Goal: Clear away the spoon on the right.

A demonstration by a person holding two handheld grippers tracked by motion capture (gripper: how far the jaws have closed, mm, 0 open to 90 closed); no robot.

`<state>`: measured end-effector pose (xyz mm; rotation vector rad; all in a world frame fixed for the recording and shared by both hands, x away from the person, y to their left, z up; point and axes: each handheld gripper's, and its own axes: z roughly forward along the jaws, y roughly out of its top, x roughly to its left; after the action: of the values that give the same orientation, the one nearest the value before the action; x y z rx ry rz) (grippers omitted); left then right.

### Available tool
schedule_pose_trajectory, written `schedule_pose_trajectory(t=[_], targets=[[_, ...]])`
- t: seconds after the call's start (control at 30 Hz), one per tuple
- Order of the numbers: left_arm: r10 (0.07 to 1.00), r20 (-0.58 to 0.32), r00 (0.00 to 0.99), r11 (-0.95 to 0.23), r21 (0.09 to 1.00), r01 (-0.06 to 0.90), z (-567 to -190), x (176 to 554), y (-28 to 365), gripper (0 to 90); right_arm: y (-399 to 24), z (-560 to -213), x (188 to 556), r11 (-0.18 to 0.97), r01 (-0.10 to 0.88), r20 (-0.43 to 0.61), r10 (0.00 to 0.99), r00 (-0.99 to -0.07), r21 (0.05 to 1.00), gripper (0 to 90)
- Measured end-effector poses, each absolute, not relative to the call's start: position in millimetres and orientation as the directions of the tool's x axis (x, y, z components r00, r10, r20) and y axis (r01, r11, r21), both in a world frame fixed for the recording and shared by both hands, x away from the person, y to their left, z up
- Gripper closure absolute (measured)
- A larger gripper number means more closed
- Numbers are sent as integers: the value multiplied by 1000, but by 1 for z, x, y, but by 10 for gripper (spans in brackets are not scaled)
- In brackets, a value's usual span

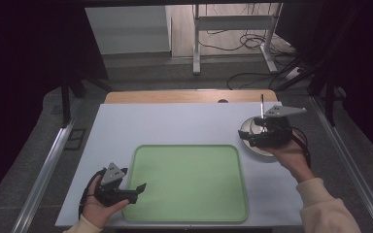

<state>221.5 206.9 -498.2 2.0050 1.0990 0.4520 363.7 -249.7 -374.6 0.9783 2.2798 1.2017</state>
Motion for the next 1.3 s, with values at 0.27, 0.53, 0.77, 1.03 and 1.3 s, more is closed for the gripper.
schedule_pose_trajectory(t=[0.27, 0.53, 0.77, 1.03, 1.3], targets=[[822, -59, 566, -317, 779, 542, -499, 222, 207, 141, -258, -362, 386, 370, 423, 3, 750, -662, 827, 233], [820, -63, 569, -316, 780, 541, -498, 221, 207, 142, -275, -360, 414, 341, 459, 12, 792, -610, 821, 256], [818, -64, 571, -316, 780, 540, -499, 221, 206, 143, -279, -364, 431, 312, 504, 26, 830, -557, 806, 280], [815, -65, 575, -316, 782, 537, -498, 221, 206, 143, -289, -372, 457, 258, 558, 56, 874, -483, 789, 315], [821, -71, 566, -302, 788, 537, -497, 221, 210, 143, -299, -383, 477, 233, 606, 72, 897, -435, 761, 340]])
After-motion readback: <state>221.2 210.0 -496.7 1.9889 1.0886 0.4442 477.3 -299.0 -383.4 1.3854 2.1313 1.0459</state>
